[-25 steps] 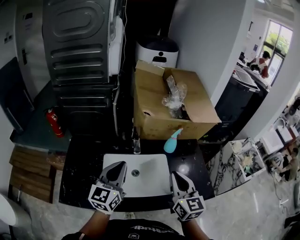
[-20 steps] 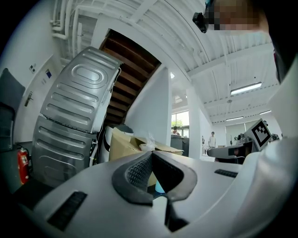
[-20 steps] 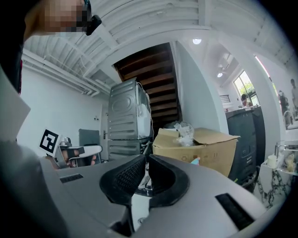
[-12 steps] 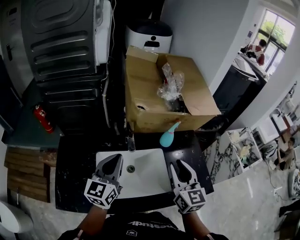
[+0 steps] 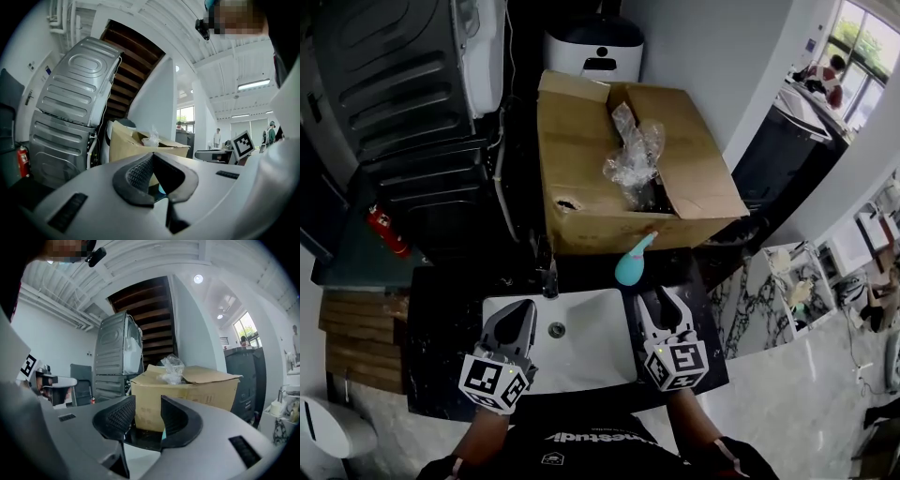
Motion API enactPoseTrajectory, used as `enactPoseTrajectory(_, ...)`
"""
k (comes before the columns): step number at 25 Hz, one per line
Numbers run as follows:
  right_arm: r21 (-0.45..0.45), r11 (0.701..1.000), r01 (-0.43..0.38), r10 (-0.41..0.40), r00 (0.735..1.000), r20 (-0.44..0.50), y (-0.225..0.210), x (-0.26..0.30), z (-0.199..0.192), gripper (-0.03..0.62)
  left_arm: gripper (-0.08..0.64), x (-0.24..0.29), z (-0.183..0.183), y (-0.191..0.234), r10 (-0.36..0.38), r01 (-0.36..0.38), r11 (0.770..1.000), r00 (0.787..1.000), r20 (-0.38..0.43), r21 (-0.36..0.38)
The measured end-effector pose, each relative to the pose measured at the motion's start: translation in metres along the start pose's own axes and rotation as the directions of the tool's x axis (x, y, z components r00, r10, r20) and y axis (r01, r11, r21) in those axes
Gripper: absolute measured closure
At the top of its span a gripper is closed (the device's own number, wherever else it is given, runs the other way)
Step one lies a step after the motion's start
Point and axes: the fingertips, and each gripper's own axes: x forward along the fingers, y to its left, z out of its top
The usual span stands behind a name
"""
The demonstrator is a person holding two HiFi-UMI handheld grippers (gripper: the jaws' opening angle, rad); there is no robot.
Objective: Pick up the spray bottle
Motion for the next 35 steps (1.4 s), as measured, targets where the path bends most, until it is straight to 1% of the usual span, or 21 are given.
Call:
enactPoseTrajectory(4, -0.027, 1.0, -0.002, 0.001, 0.999, -0.051, -0.024, 0.035, -0.027, 0.408, 0.545, 0.004, 0.0, 0.006, 0.041, -0.041, 0.999, 0.999, -0.008, 0.016)
enactPoseTrajectory(9, -0.038, 0.999, 0.002, -0.007, 0.993, -0.117, -0.049, 0.075, -0.06, 0.407, 0.545, 0.014, -0.005, 0.019, 0.088, -0.087, 0.996, 0.996, -0.028, 0.026)
enactPoseTrajectory(12, -0.04, 0.999, 0.005, -0.011, 0.988, -0.153, -0.061, 0.097, -0.08, 0.399, 0.545, 0.021, -0.012, 0.023, 0.091, -0.089, 0.995, 0.995, -0.045, 0.039)
enactPoseTrajectory(19, -0.021, 0.999, 0.026, -0.03, 0.976, -0.215, -0.087, 0.136, -0.112, 0.371, 0.545, 0.037, -0.029, 0.032, 0.125, -0.123, 0.992, 0.987, -0.1, 0.032)
enactPoseTrajectory(23, -0.024, 1.0, 0.016, -0.021, 0.973, -0.23, -0.092, 0.151, -0.12, 0.368, 0.545, 0.042, -0.037, 0.037, 0.136, -0.134, 0.991, 0.984, -0.119, 0.025)
enactPoseTrajectory(27, -0.032, 0.999, 0.013, -0.02, 0.974, -0.227, -0.094, 0.164, -0.12, 0.368, 0.545, 0.043, -0.042, 0.041, 0.152, -0.15, 0.988, 0.979, -0.134, 0.028)
enactPoseTrajectory(35, -0.023, 1.0, 0.013, -0.017, 0.977, -0.211, -0.096, 0.172, -0.116, 0.371, 0.545, 0.034, -0.042, 0.047, 0.177, -0.174, 0.984, 0.975, -0.132, 0.032)
